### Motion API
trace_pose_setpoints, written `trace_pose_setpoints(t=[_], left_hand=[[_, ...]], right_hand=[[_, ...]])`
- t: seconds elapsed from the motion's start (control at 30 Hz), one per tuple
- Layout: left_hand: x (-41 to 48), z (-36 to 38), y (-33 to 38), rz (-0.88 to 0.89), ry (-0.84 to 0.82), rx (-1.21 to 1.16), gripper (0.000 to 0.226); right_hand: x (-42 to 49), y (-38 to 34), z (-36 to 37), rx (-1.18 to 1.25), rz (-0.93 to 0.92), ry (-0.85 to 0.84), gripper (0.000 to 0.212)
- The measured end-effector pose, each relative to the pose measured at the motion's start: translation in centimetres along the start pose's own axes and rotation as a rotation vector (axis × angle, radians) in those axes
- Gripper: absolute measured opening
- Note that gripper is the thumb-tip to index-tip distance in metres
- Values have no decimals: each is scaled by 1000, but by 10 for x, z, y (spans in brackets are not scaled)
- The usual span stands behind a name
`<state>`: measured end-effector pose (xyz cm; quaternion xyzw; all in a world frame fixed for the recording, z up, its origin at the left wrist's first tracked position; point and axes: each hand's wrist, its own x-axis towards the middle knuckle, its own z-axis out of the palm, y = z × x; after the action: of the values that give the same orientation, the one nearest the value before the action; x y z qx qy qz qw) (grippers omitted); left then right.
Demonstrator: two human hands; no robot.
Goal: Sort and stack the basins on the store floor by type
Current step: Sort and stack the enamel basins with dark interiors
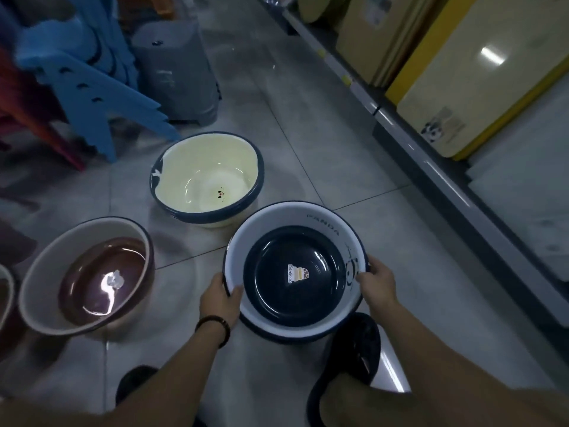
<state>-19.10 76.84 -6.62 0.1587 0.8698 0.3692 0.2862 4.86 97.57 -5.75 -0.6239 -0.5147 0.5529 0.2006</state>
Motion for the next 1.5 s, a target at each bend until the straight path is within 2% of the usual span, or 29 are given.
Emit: trace_pose_setpoints(t=[0.2,0.4,0.47,0.57,0.63,0.67,0.7,0.77,0.83,0.9,0.97,1.0,1.1,1.2,1.3,1.4,1.5], left_hand=[[0,12,-18,-47,37,-114,27],[-2,23,-22,-94,72,-102,31],[-5,27,-22,-121,55,-89,29],[-2,24,-19,-197,-4,-81,36],[3,14,-11,-232,-115,31,45],[4,7,-5,-245,-185,117,56],[6,-1,1,-248,-245,199,68],[3,-24,22,-236,-329,325,73],[-1,-54,39,-219,-404,440,68],[-10,-99,53,-207,-485,571,61],[-19,-149,58,-191,-545,665,54],[-22,-175,56,-196,-552,688,52],[-34,-252,47,-186,-499,702,43],[-42,-311,30,-227,-474,663,40],[-36,-345,0,-275,-367,461,16],[-17,-369,-31,-339,-198,246,13],[5,-382,-49,-293,-86,397,26]], right_hand=[[3,16,6,-46,16,-75,61],[14,12,2,23,186,-211,70],[18,14,2,-53,209,-254,86],[18,16,8,-161,231,-330,111],[18,9,17,-281,262,-345,117],[19,4,23,-425,274,-312,117],[15,-6,30,-606,283,-246,113],[-1,-24,47,-873,169,-110,99],[-23,-44,71,-926,-43,-54,75],[-45,-63,103,-813,-212,-151,48],[-73,-76,142,-657,-229,-401,21],[-88,-80,164,-582,-183,-507,17],[-138,-82,228,-270,83,-659,9],[-174,-75,286,-149,256,-699,13],[-193,-78,335,-164,246,-740,11],[-192,-79,385,-157,261,-726,10],[-187,-66,434,-167,279,-694,25]])
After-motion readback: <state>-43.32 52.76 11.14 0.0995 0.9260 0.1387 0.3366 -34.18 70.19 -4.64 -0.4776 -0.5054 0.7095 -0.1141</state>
